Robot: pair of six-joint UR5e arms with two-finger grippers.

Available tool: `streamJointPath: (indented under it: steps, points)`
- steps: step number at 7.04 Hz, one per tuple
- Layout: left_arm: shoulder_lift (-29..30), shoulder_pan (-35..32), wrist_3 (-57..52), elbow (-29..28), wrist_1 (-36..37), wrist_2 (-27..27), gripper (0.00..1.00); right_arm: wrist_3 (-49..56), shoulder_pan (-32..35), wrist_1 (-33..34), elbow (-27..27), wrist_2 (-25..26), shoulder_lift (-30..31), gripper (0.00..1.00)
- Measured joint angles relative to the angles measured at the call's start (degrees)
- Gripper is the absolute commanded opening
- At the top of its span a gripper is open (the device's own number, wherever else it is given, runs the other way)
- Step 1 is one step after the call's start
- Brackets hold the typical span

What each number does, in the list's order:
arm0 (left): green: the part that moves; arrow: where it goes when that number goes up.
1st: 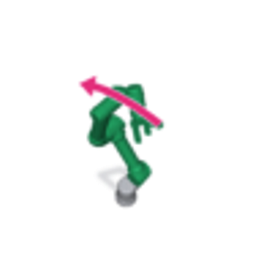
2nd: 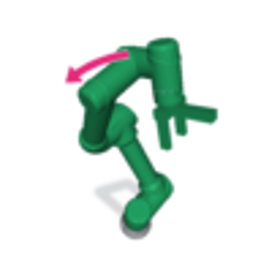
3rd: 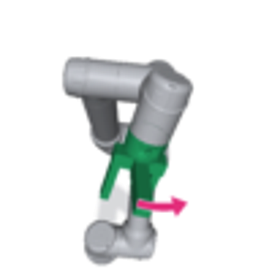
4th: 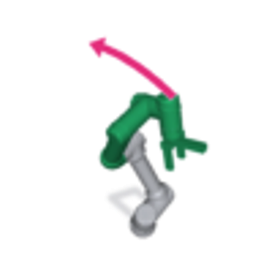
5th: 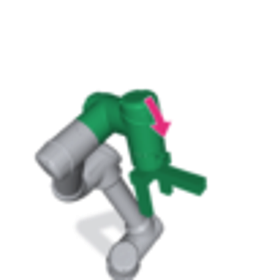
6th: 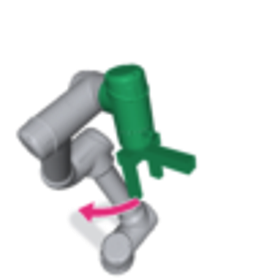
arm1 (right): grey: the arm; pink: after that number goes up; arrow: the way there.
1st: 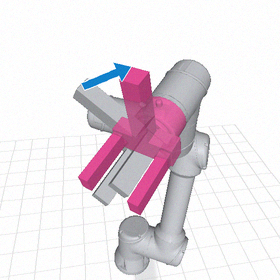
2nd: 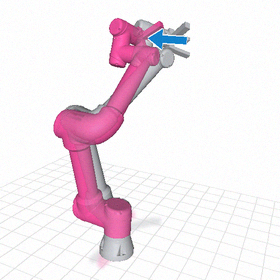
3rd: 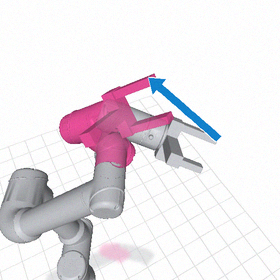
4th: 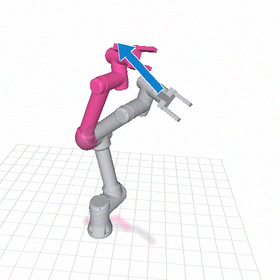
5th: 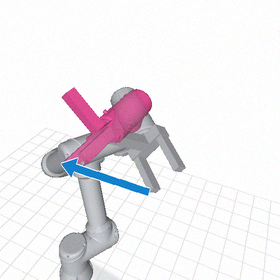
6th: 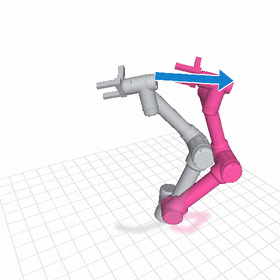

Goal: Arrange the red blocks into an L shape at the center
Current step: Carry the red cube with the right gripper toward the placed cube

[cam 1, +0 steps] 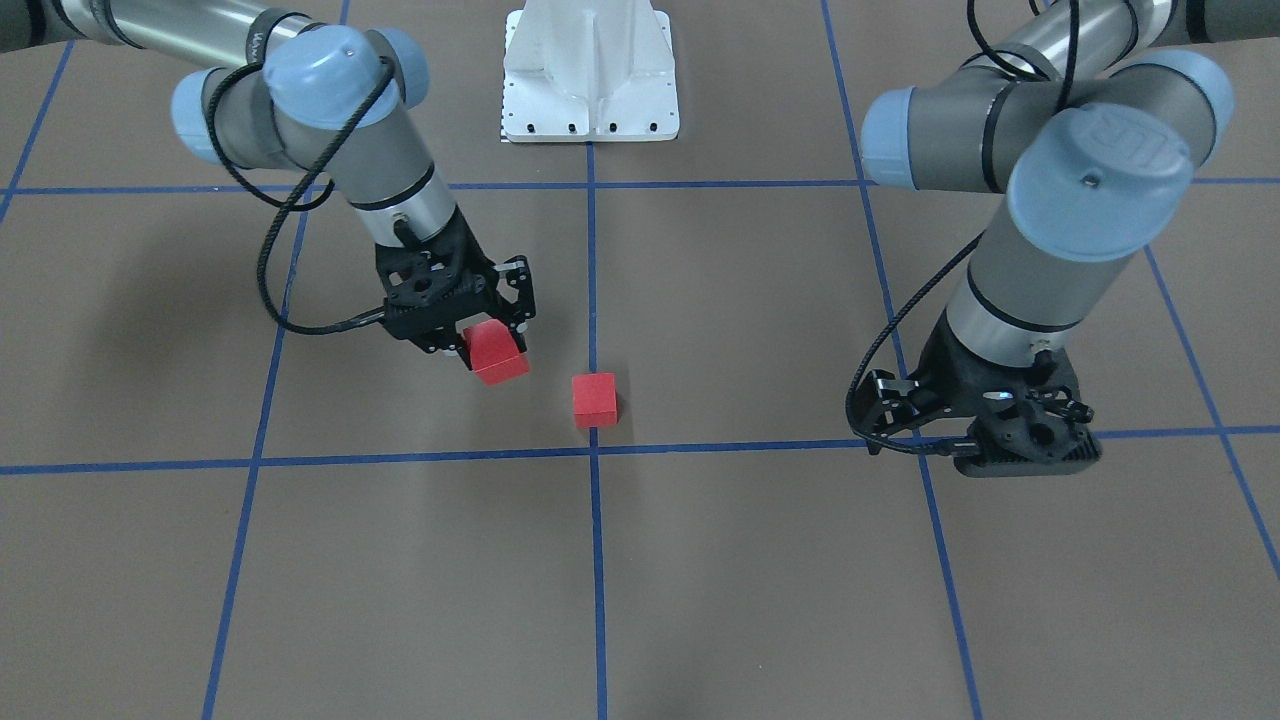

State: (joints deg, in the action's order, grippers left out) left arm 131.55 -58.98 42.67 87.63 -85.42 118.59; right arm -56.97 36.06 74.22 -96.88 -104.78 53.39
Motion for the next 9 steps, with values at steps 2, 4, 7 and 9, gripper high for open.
streamJointPath:
  steps: [2,4,7,9]
  points:
    - [-1.87,-1.61,-2.73,-0.02,-0.06,1.13,1.0,-5.37,-7.19,0.12,-0.26,9.78,-1.96,0.0]
    - [-3.17,-1.88,-3.13,-0.08,-0.67,1.27,1.0,-8.7,-12.52,0.1,-0.04,18.94,-2.3,0.0]
    - [-5.0,-1.95,-3.06,-0.61,-3.0,1.29,1.0,-10.97,-14.63,0.28,2.66,23.5,-3.76,0.0]
    - [-5.13,-1.93,-3.05,-0.84,-3.23,1.29,1.0,-10.6,-14.55,3.54,5.37,23.46,-6.02,0.0]
